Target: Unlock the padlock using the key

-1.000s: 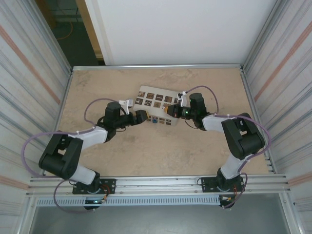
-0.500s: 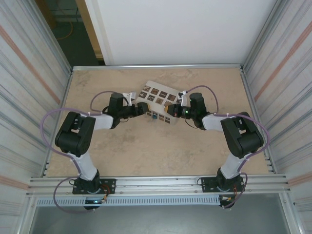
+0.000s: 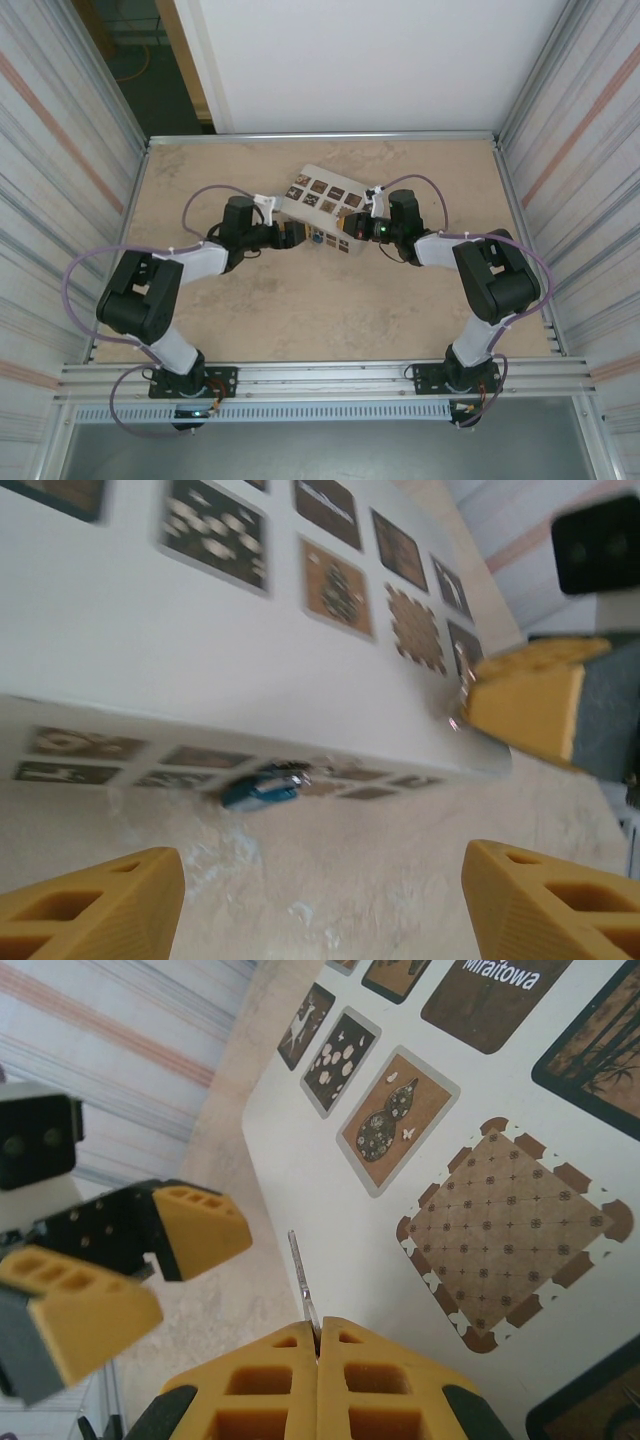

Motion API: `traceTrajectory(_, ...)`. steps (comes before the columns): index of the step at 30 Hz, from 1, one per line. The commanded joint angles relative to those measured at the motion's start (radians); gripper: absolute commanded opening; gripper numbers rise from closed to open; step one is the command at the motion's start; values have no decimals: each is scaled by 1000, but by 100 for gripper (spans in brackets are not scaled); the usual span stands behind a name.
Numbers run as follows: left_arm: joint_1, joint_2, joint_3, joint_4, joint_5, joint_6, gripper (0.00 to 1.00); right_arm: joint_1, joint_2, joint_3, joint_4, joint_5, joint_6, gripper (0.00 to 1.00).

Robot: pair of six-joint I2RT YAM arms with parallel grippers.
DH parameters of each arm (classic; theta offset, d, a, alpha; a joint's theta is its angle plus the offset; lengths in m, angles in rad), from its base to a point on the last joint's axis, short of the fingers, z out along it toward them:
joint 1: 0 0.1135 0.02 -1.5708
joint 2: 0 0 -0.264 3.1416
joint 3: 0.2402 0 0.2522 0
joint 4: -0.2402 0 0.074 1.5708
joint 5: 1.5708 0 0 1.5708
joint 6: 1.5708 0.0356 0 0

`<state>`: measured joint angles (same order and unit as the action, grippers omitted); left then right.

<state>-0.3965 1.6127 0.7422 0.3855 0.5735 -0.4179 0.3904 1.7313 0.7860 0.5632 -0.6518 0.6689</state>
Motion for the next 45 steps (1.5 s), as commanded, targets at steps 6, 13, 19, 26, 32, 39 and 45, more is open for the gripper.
traceTrajectory(6,-106,10,21,-128,-101,227,73,-3,14,28,-63,26,-48,0)
traceTrajectory(13,-126,106,100,-116,-112,255,69,-3,14,32,-83,29,-60,0)
traceTrajectory(19,-127,174,140,-88,-121,244,64,-2,16,35,-88,29,-63,0)
traceTrajectory(26,-127,229,160,-57,-143,222,58,-2,17,38,-89,25,-65,0)
traceTrajectory(32,-127,252,169,-37,-172,215,57,-1,19,38,-91,23,-65,0)
traceTrajectory(39,-127,278,194,-36,-177,218,57,1,22,39,-91,24,-65,0)
traceTrajectory(45,-127,295,218,-40,-162,215,55,3,23,43,-89,22,-65,0)
